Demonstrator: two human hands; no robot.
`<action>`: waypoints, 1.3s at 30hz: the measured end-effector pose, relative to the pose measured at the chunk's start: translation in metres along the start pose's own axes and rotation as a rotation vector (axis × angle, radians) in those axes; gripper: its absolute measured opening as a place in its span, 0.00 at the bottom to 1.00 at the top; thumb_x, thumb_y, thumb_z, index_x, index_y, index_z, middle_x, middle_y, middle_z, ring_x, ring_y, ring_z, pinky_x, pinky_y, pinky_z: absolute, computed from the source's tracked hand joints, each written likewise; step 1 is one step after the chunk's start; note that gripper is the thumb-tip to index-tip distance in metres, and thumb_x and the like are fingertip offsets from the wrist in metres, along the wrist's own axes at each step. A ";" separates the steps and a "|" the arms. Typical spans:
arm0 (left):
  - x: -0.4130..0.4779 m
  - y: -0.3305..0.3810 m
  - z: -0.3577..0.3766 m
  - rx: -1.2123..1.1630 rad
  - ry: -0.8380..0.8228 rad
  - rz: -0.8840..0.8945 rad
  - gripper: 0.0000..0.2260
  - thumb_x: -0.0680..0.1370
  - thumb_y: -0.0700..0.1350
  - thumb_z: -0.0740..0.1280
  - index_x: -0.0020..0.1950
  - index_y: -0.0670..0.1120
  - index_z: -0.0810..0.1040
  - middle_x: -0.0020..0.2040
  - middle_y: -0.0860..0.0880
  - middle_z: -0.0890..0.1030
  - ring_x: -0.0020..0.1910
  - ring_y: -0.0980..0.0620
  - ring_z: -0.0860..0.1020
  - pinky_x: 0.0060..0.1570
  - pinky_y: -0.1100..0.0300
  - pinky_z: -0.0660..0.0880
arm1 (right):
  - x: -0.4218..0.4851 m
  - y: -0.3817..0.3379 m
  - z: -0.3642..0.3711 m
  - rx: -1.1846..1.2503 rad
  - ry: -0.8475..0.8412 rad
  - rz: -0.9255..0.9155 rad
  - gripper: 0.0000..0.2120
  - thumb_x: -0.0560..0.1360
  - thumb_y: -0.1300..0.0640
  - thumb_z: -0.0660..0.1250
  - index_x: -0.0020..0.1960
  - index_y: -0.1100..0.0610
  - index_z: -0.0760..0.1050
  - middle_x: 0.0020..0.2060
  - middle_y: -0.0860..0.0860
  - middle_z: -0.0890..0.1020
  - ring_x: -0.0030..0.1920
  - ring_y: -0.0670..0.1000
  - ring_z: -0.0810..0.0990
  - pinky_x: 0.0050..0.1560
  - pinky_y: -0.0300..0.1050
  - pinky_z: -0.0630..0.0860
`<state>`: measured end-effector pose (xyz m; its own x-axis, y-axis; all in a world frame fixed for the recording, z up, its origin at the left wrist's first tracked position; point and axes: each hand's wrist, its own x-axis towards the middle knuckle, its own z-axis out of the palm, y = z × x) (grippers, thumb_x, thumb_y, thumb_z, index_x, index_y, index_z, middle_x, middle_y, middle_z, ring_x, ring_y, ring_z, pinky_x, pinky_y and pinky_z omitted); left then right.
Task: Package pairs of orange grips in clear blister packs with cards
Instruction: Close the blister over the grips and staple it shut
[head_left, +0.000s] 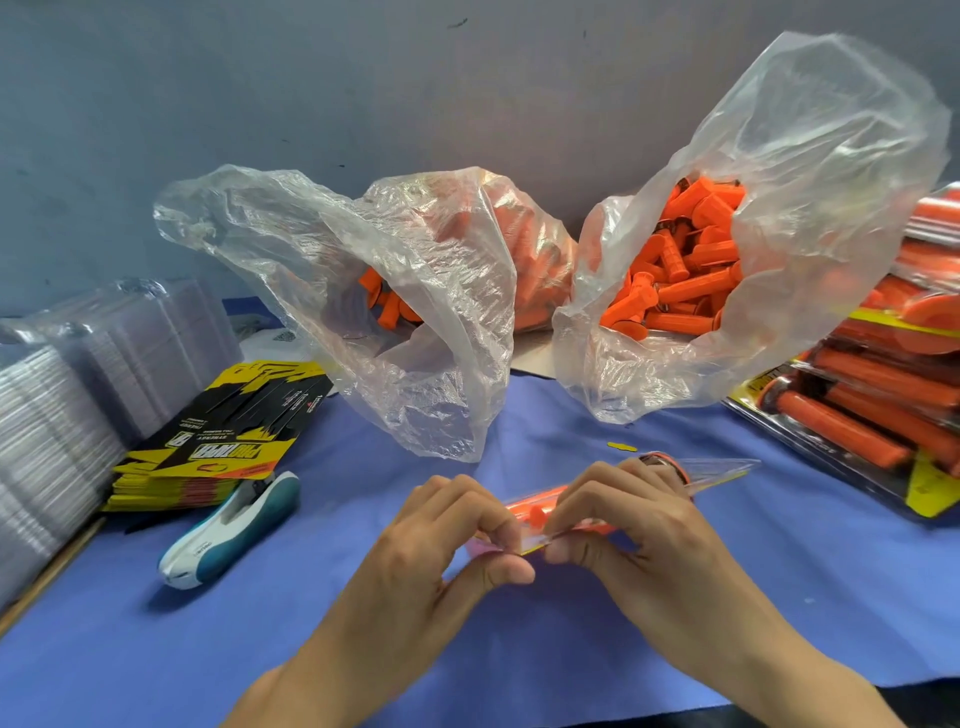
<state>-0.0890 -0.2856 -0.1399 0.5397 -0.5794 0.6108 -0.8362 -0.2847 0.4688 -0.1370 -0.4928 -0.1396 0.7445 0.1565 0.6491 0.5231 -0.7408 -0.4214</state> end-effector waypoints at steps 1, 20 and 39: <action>0.000 -0.002 -0.001 -0.001 -0.021 -0.008 0.06 0.80 0.59 0.62 0.49 0.58 0.72 0.47 0.62 0.75 0.48 0.55 0.74 0.49 0.61 0.71 | 0.000 0.001 0.000 0.014 -0.001 0.007 0.04 0.76 0.42 0.65 0.45 0.40 0.73 0.41 0.37 0.77 0.43 0.44 0.74 0.53 0.45 0.64; -0.002 -0.027 0.003 0.130 -0.085 0.073 0.07 0.81 0.54 0.63 0.48 0.53 0.76 0.48 0.58 0.76 0.49 0.55 0.73 0.51 0.58 0.72 | -0.006 -0.008 0.017 0.080 -0.049 -0.048 0.08 0.75 0.45 0.68 0.41 0.47 0.75 0.38 0.40 0.77 0.42 0.42 0.74 0.52 0.42 0.68; -0.009 -0.040 0.003 0.368 0.004 0.232 0.02 0.81 0.48 0.64 0.52 0.52 0.73 0.51 0.53 0.78 0.46 0.49 0.76 0.50 0.59 0.74 | -0.010 -0.006 0.033 -0.341 0.119 -0.195 0.09 0.77 0.49 0.66 0.39 0.50 0.75 0.36 0.44 0.73 0.39 0.50 0.71 0.44 0.42 0.65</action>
<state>-0.0606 -0.2713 -0.1666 0.3329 -0.6577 0.6757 -0.9142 -0.4009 0.0602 -0.1342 -0.4682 -0.1644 0.5811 0.2537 0.7733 0.4677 -0.8817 -0.0622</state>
